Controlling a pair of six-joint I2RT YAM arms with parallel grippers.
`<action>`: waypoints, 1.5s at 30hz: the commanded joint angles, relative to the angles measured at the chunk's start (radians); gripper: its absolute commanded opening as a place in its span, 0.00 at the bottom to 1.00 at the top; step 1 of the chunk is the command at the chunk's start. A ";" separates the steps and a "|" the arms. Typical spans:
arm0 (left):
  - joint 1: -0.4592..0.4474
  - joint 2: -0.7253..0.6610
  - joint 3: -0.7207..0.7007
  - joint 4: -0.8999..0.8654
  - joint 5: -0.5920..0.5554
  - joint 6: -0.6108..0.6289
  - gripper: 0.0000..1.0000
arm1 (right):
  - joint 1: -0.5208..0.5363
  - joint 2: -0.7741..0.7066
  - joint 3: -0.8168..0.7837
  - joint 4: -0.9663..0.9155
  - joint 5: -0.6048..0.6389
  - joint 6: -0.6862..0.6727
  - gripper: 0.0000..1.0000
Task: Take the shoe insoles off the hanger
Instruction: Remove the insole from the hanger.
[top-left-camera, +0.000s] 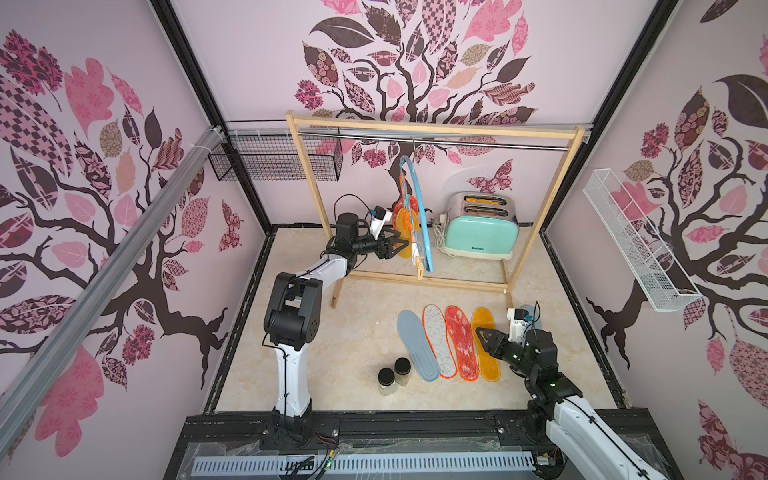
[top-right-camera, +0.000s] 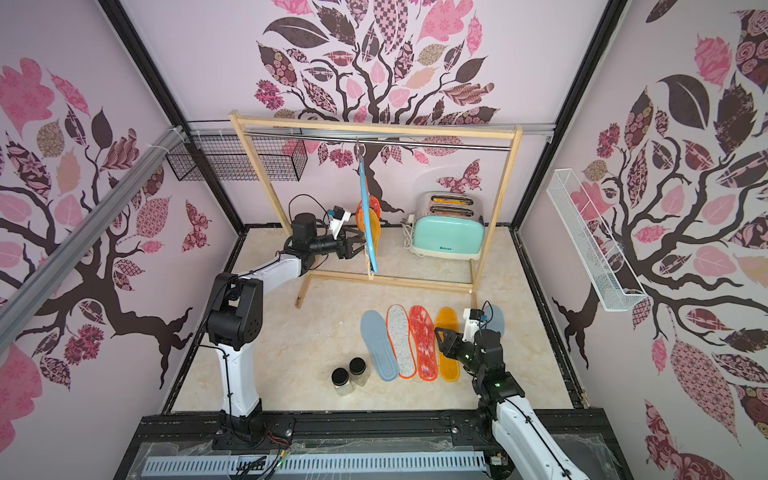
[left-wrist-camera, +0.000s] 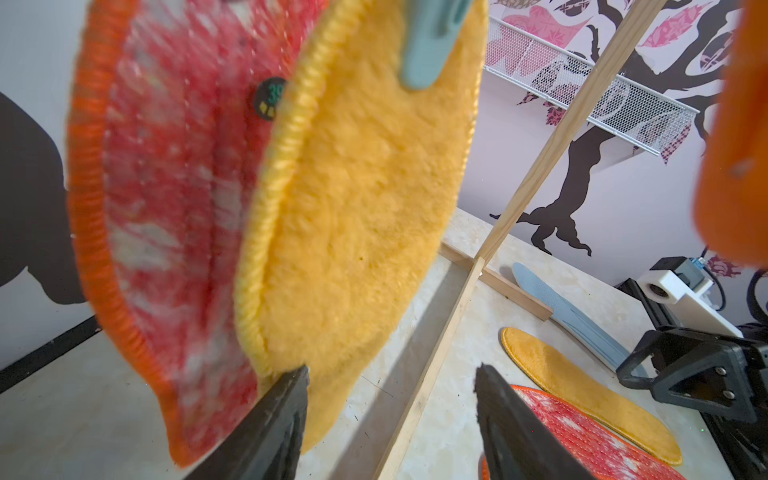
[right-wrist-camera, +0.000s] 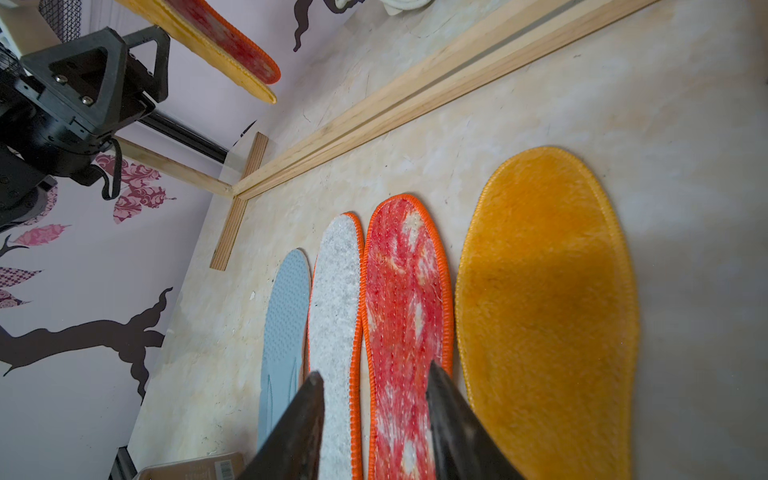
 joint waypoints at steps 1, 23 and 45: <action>0.003 0.042 0.051 -0.009 0.026 0.030 0.68 | 0.011 0.008 0.052 0.034 -0.006 0.011 0.43; 0.005 0.132 0.111 0.067 0.080 0.013 0.81 | 0.023 0.078 0.050 0.073 -0.001 0.016 0.43; -0.041 0.188 0.175 0.072 0.252 -0.087 0.53 | 0.026 0.078 0.048 0.074 0.009 0.017 0.43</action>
